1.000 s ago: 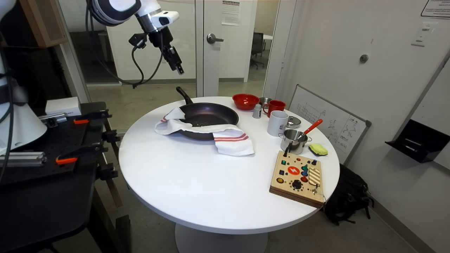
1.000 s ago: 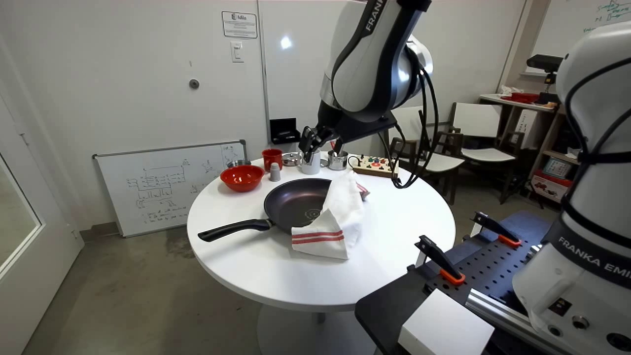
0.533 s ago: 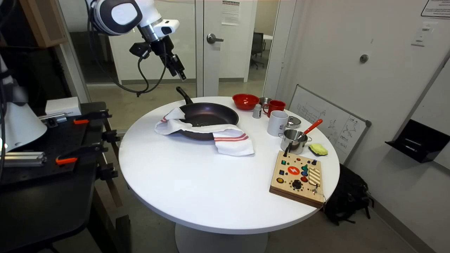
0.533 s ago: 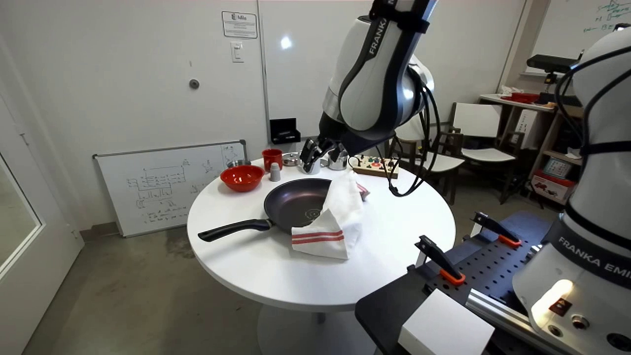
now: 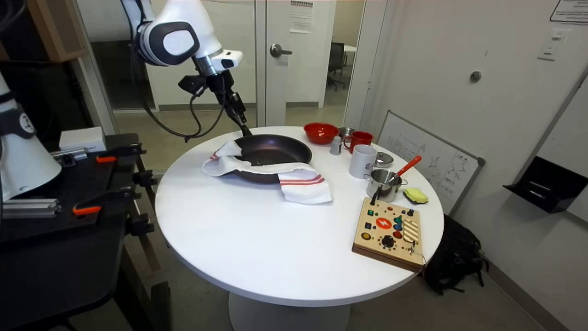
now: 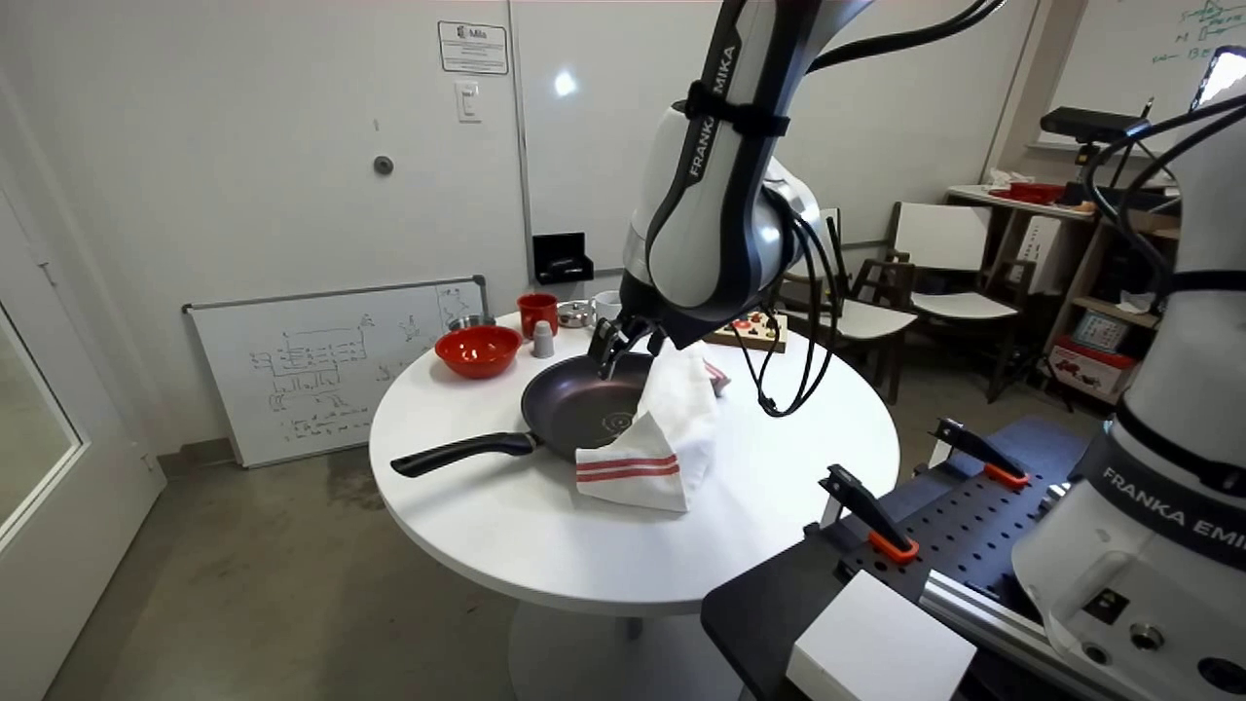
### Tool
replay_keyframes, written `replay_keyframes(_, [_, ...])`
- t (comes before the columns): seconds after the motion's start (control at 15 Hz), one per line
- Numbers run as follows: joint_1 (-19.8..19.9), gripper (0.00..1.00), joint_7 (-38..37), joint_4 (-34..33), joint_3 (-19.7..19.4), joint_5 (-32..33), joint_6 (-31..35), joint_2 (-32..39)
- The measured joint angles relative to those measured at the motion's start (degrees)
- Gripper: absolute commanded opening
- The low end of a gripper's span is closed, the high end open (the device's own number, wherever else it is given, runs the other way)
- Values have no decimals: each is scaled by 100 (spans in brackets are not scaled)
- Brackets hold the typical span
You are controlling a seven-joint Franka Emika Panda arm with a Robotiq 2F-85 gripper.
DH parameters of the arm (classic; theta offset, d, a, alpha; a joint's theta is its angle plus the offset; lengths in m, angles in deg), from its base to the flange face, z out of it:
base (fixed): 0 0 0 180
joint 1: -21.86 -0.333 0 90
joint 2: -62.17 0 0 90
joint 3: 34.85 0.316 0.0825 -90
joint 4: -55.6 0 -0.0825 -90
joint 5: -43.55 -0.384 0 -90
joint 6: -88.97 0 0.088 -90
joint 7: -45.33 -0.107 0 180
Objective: Pick up the kitchen towel and wipe the pan
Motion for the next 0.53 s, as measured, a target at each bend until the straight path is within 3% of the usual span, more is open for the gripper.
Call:
replay_keyframes(0.33, [193,100,-2,-21,154,9,-120,60])
replay_keyframes(0.53, [696,100,170,-241,435,93,-330,365])
